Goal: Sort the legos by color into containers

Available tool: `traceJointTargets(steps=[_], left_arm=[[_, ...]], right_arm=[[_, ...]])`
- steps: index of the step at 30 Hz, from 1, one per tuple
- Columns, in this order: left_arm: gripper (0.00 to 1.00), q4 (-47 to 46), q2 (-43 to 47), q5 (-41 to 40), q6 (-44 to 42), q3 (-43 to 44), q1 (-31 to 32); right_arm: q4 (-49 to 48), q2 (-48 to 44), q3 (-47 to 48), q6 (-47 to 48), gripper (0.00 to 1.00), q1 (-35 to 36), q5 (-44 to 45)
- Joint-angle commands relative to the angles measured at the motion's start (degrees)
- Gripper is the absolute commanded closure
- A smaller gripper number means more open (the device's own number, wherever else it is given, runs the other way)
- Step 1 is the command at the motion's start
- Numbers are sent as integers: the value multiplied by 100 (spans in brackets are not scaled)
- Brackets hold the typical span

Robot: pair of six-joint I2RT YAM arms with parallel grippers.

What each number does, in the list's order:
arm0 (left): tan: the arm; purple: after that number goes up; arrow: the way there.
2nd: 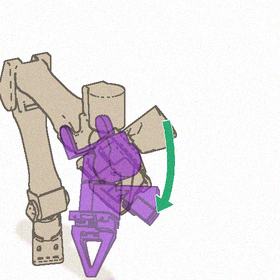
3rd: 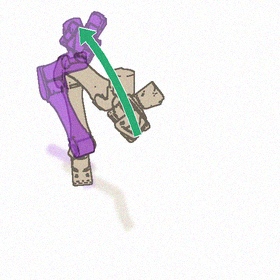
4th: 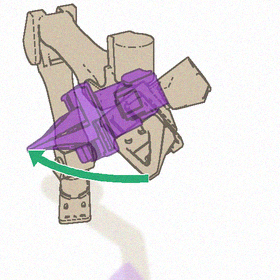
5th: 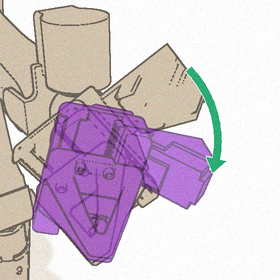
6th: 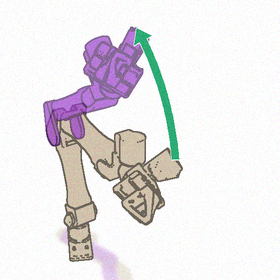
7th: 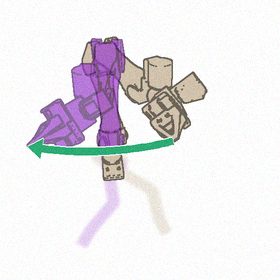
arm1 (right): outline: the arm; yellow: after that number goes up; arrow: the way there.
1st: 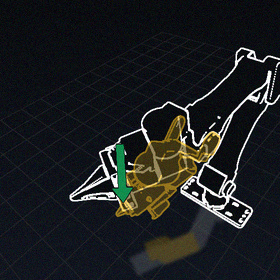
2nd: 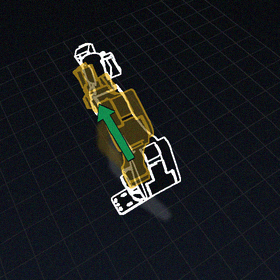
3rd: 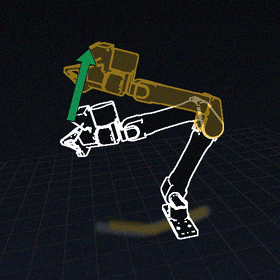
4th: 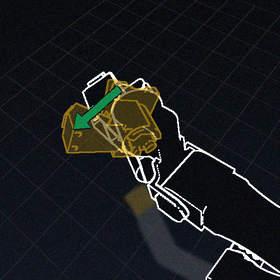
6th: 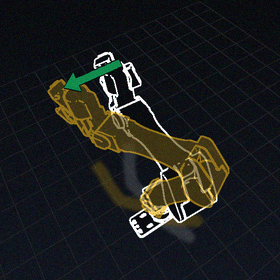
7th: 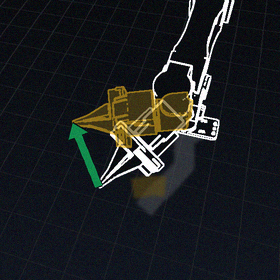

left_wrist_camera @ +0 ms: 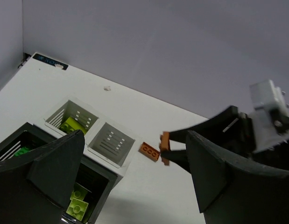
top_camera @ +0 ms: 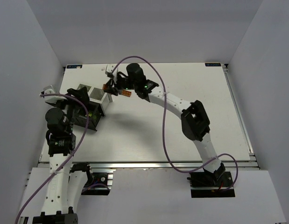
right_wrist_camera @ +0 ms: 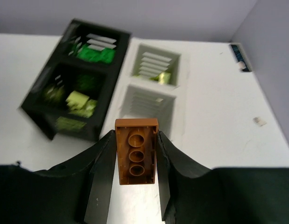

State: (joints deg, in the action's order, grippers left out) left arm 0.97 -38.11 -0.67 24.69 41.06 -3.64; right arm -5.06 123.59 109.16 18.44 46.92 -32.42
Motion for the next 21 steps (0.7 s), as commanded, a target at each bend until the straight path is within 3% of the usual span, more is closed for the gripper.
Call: traceJointTargets(steps=[1,9,21], left_arm=[[2,-45,163,-144,-131,43,-14],[2,-53,181,31,-113,60,-75],[2,-62,190,295,-69,43,-119]], right_arm=[[-661,533,1095,-112,100,37,701],[-2330,1650,1959,-639,100,221,1054],[-2728,2319,2039,-1079,100,432,904]])
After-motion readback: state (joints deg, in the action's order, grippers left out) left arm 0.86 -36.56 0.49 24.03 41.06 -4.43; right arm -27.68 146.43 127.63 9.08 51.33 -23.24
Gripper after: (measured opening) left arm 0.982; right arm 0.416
